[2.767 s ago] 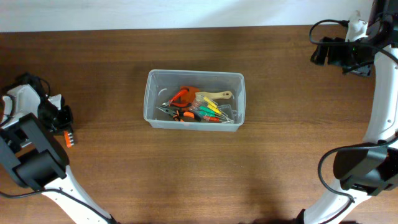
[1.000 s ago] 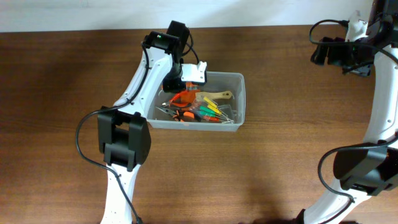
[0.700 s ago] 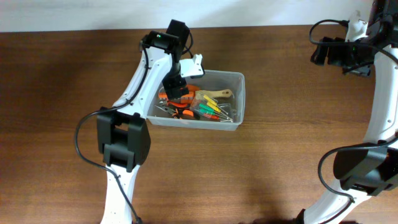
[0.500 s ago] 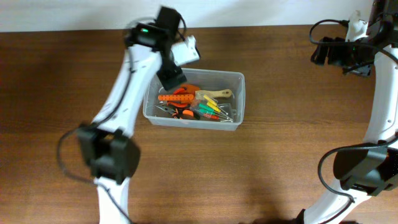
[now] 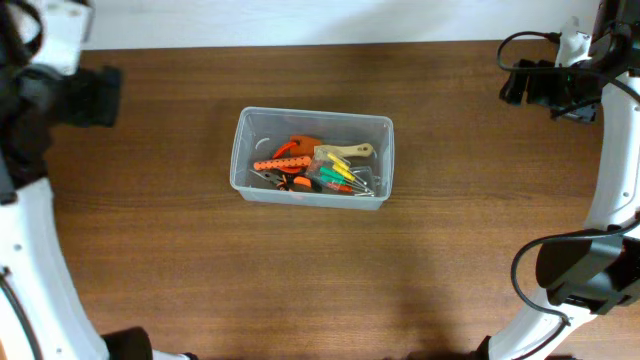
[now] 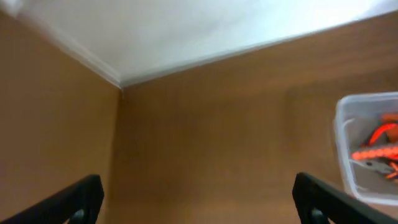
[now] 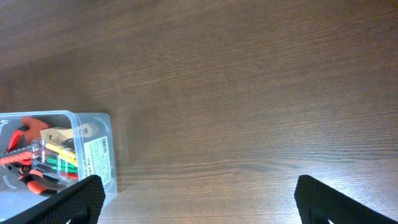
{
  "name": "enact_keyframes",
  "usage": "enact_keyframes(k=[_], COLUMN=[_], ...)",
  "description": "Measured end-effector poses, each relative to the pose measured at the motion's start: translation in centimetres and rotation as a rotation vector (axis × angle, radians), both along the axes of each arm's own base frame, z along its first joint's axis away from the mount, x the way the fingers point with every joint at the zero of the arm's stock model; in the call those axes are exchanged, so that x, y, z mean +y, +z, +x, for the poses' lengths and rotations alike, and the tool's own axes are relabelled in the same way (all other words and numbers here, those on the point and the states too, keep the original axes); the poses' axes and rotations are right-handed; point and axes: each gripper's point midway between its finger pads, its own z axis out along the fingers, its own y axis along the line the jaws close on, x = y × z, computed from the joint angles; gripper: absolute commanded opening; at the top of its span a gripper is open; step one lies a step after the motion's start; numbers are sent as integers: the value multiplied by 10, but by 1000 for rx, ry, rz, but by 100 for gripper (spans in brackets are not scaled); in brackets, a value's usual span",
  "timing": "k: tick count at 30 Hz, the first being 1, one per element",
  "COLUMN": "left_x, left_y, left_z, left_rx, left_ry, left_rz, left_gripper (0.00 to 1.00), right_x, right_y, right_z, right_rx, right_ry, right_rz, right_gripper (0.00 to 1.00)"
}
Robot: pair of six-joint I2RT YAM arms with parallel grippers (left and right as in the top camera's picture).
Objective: Pack container
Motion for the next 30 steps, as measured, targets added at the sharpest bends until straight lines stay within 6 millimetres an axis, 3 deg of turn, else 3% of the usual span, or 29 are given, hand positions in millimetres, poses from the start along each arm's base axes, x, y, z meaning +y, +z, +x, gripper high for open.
enact_keyframes(k=[2,6,16,20,23,26,30], left_x=[21,44,47,47,47,47,47], left_y=[-21,-43,-43,-43,-43,-43,-43], left_z=[-3,0,-2,-2,-2,-2,-2], left_rx=[58,103,94,93,94,95,95], left_ry=[97,199,230,233,234,234,234], left_rz=[-62,-123,-147,-150,-151,-151,-151], left_gripper=[99,99,99,99,99,99,99], right_x=[0,0,11,52,104,158,196], right_y=[0,0,1,18,52,98,149], right_z=[0,0,1,-2,-16,-46,-97], right_rx=[0,0,-3,-40,-125,-247,-394], right_ry=[0,-1,24,116,234,368,485], right_rz=[0,0,-2,-10,-20,-20,-6], right_gripper=[99,99,99,99,98,99,98])
